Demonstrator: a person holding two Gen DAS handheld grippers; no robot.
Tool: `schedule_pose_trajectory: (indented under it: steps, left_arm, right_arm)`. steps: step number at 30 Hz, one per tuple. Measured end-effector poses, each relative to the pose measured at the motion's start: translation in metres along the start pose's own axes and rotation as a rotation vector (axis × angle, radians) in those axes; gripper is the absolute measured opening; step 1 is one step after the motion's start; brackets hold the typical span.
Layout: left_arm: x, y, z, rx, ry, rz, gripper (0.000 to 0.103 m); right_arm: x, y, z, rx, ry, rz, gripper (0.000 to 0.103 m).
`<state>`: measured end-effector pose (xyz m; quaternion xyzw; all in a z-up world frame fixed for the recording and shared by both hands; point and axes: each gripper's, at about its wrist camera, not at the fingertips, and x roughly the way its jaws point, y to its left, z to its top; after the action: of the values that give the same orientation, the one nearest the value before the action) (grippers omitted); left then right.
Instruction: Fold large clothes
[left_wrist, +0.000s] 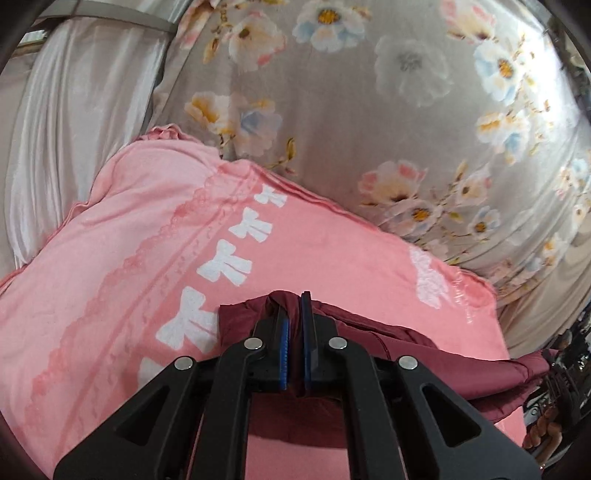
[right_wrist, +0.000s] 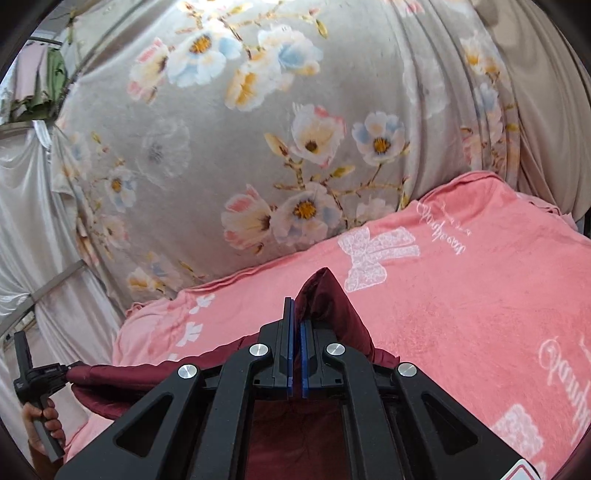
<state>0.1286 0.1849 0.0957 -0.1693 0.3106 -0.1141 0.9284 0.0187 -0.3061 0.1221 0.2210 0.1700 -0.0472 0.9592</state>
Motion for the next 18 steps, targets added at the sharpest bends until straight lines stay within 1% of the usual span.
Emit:
schedule_pose_trajectory:
  steps: [2,3,5,9,11,15,18]
  left_arm:
    - [0.026,0.0,0.006,0.005,0.028,0.032,0.005]
    - [0.042,0.0,0.008,0.012,0.046,0.049,0.005]
    - [0.072,0.001,0.01,0.014,0.08,0.079,0.005]
    - [0.119,0.004,0.009,0.022,0.14,0.116,0.005]
    - [0.144,0.006,0.007,0.021,0.171,0.135,0.005]
    - [0.178,0.01,0.002,0.036,0.212,0.166,0.005]
    - [0.203,0.015,-0.006,0.043,0.245,0.189,0.005]
  right_arm:
    - [0.024,-0.002,0.0,0.008,0.025,-0.015,0.002]
    - [0.042,-0.008,-0.001,0.017,0.047,-0.025,0.002]
    - [0.065,-0.018,-0.007,0.032,0.074,-0.046,0.002]
    - [0.113,-0.037,-0.02,0.049,0.139,-0.089,0.002]
    - [0.129,-0.043,-0.026,0.051,0.162,-0.106,0.002]
    - [0.165,-0.057,-0.039,0.055,0.209,-0.138,0.002]
    - [0.182,-0.065,-0.048,0.064,0.238,-0.157,0.002]
